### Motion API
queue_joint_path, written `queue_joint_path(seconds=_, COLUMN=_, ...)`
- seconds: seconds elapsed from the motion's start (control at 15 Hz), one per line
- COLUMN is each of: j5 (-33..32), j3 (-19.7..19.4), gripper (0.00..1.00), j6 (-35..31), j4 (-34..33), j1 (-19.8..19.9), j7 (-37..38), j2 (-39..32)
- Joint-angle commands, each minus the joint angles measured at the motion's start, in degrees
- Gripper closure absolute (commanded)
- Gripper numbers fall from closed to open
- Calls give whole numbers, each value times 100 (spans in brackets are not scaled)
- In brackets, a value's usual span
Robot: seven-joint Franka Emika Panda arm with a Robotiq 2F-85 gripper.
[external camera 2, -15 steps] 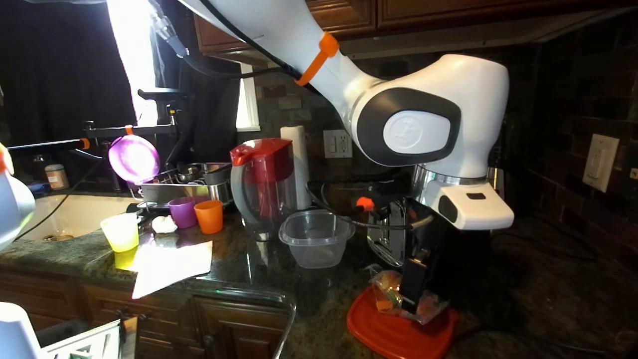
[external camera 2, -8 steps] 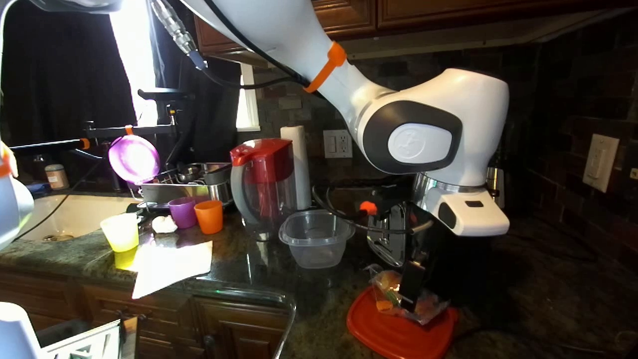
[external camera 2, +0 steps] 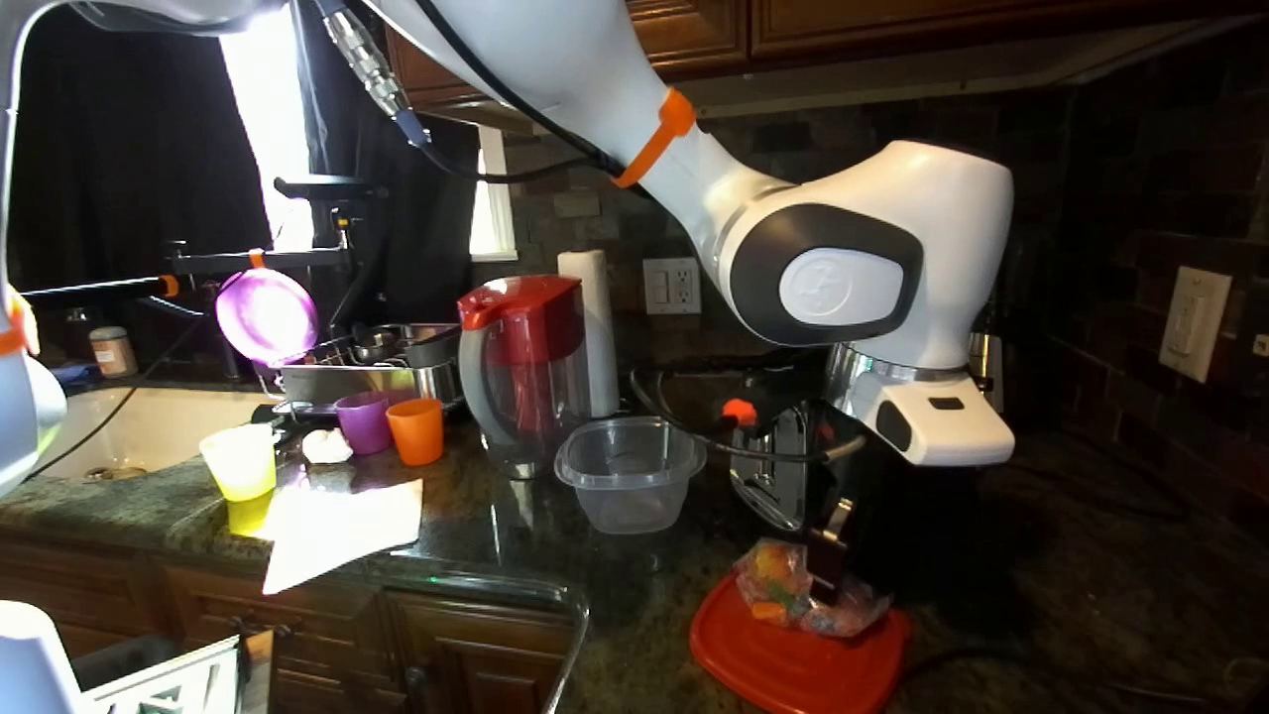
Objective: Put some of the contents of the plastic bag into the plastic bowl
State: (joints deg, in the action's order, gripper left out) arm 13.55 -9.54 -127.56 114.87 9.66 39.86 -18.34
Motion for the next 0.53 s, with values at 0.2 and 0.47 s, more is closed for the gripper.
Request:
queue_joint_path(seconds=0.2, j5=90, j3=-55, gripper=97, j6=349, j4=-150, j1=-3, j7=-142, j2=15)
queue_joint_path(seconds=0.47, j5=82, j3=-66, gripper=97, j6=529, j4=-31, j1=19, j7=-330, j2=177)
